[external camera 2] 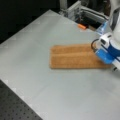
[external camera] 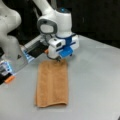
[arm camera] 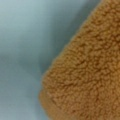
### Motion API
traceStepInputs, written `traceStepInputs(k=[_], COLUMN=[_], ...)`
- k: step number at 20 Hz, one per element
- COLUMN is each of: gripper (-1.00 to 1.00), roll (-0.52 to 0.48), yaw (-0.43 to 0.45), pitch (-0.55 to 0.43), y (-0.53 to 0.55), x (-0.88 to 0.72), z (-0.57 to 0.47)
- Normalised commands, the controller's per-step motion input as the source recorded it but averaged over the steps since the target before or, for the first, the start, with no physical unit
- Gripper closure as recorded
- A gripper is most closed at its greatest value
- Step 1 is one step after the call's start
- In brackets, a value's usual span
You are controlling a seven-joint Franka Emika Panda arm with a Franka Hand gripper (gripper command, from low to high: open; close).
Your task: Folding a towel twice
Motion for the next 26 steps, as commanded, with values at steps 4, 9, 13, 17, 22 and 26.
traceStepInputs(k=[4, 9, 13, 17, 22, 26], gripper=[-1.0, -1.0, -1.0, -1.0, -1.0, -1.0], roll=[-0.04, -0.083, -0.1, -0.122, -0.138, -0.127], yaw=[-0.111, -0.134, -0.071, -0.003, 0.078, 0.125], pitch=[0.052, 0.034, 0.013, -0.014, -0.024, -0.03], y=[0.16, 0.17, 0.11, 0.03, -0.11, -0.23], x=[-0.05, -0.06, -0.03, 0.0, 0.01, -0.02], z=[-0.06, -0.1, -0.12, -0.11, -0.06, -0.02])
